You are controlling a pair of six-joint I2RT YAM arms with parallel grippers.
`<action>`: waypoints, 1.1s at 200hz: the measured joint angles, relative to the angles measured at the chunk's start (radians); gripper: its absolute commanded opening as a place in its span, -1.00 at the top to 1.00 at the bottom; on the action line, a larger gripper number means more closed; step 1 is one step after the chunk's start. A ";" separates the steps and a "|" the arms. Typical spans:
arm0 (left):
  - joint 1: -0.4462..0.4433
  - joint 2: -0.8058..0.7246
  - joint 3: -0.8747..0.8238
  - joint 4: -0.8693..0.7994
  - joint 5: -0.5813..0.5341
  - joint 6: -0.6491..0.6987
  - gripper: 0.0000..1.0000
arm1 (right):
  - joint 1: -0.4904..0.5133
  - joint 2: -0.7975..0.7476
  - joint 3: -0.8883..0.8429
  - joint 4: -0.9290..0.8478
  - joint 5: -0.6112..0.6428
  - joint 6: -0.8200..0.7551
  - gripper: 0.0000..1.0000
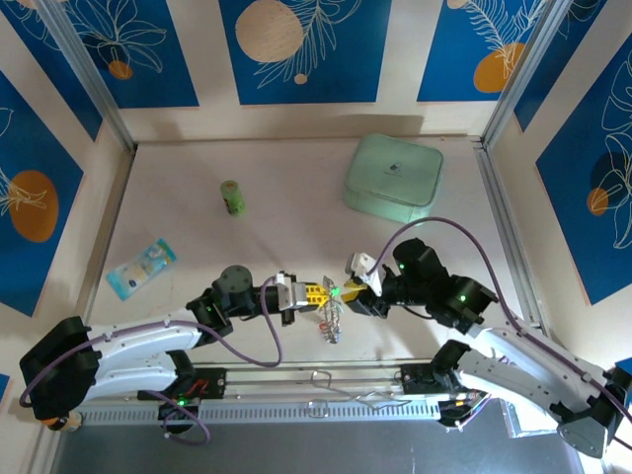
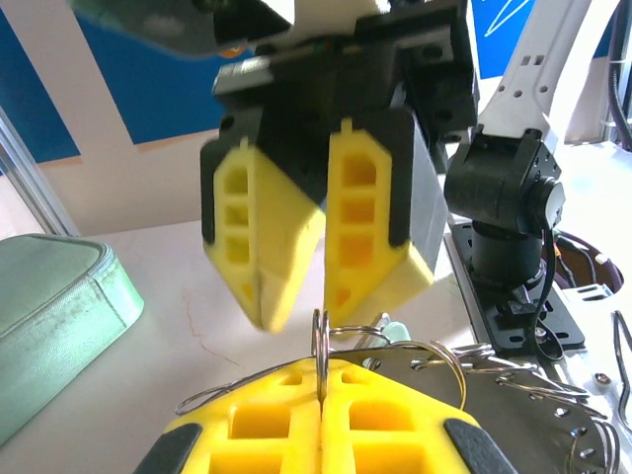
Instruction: Put the keys on the keyring
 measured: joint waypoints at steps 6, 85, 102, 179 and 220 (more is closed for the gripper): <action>0.000 0.000 0.000 0.000 -0.006 0.000 1.00 | 0.000 -0.015 0.000 -0.006 -0.001 -0.012 0.23; 0.000 0.000 0.000 0.000 -0.018 0.000 1.00 | 0.014 -0.009 0.000 -0.001 -0.123 -0.038 0.19; 0.000 0.000 0.000 0.000 -0.018 0.000 1.00 | 0.014 0.006 0.000 0.013 -0.142 -0.030 0.19; 0.000 0.000 0.000 0.002 -0.010 -0.001 1.00 | 0.014 0.046 -0.002 0.037 -0.140 -0.028 0.42; 0.000 0.007 0.000 0.013 0.011 -0.011 1.00 | 0.014 0.065 -0.002 0.034 -0.132 -0.037 0.64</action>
